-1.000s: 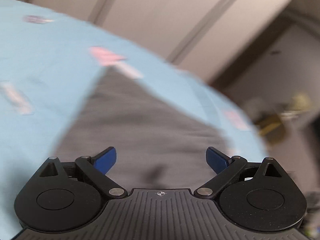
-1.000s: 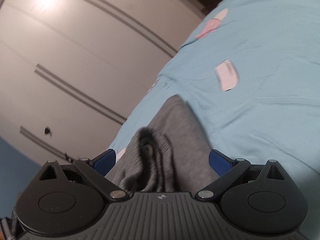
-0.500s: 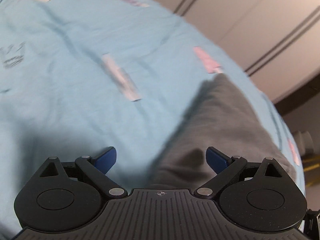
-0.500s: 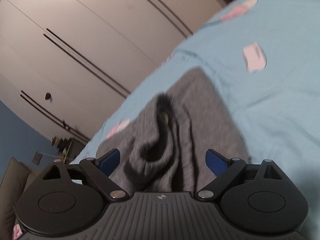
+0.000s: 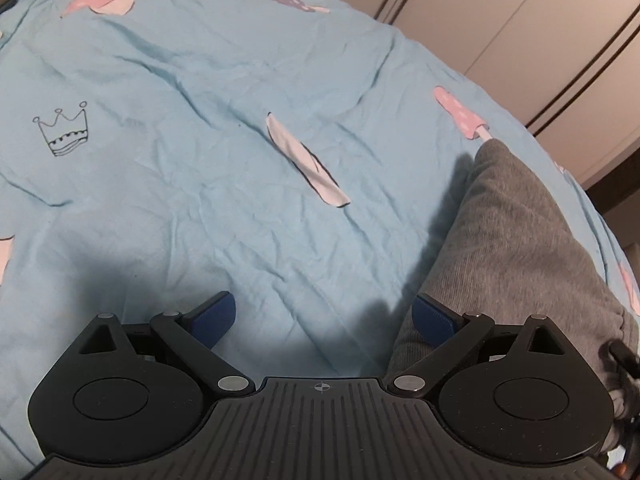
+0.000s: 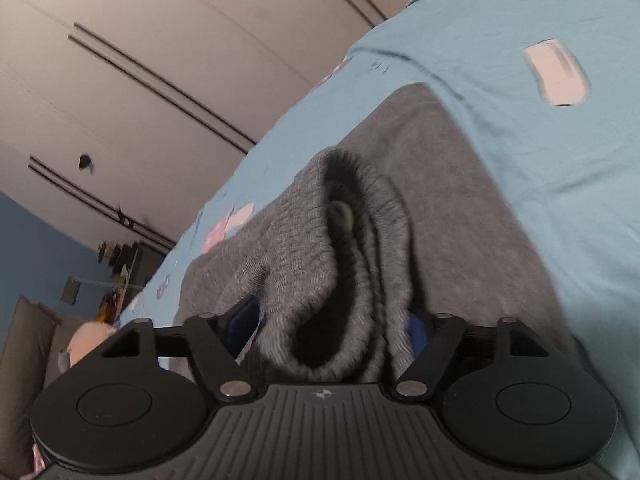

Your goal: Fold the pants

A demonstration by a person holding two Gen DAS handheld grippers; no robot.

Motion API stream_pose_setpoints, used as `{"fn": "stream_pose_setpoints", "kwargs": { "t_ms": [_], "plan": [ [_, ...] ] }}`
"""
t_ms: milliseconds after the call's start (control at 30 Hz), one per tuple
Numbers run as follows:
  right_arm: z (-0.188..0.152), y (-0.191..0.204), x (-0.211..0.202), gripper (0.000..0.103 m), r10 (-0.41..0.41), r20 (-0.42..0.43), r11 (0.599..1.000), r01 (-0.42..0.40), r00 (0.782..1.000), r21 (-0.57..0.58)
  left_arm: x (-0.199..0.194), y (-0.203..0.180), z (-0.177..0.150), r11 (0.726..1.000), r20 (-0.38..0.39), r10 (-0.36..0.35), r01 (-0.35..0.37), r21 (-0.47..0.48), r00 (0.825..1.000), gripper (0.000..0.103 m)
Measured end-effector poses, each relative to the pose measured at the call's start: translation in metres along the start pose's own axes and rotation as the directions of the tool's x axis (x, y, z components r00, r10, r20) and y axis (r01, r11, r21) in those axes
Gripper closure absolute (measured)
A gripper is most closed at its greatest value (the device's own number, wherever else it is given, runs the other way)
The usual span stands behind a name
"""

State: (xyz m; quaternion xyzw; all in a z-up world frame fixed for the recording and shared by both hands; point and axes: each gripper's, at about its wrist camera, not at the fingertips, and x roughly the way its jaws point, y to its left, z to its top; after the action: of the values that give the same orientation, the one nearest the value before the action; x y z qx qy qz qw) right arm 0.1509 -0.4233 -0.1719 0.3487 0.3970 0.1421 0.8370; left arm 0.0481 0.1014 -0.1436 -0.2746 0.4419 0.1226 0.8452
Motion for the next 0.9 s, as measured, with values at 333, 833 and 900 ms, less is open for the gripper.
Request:
{"fn": "stream_pose_setpoints", "kwargs": {
  "t_ms": [333, 833, 900],
  "plan": [
    [0.019, 0.061, -0.035, 0.064, 0.038, 0.155, 0.993, -0.020, 0.987, -0.115, -0.003, 0.002, -0.002, 1.000, 0.013, -0.002, 0.002, -0.011, 1.000, 0.004],
    [-0.008, 0.014, -0.081, 0.011, -0.306, 0.293, 0.912, 0.367, 0.906, -0.182, -0.008, -0.065, -0.010, 0.890, 0.091, 0.110, -0.139, 0.435, 0.990, 0.004],
    [-0.011, 0.025, -0.076, 0.010, -0.297, 0.304, 0.901, 0.371, 0.905, -0.225, -0.015, -0.074, -0.007, 0.880, 0.132, 0.112, -0.159, 0.448, 0.985, 0.004]
  ]
}}
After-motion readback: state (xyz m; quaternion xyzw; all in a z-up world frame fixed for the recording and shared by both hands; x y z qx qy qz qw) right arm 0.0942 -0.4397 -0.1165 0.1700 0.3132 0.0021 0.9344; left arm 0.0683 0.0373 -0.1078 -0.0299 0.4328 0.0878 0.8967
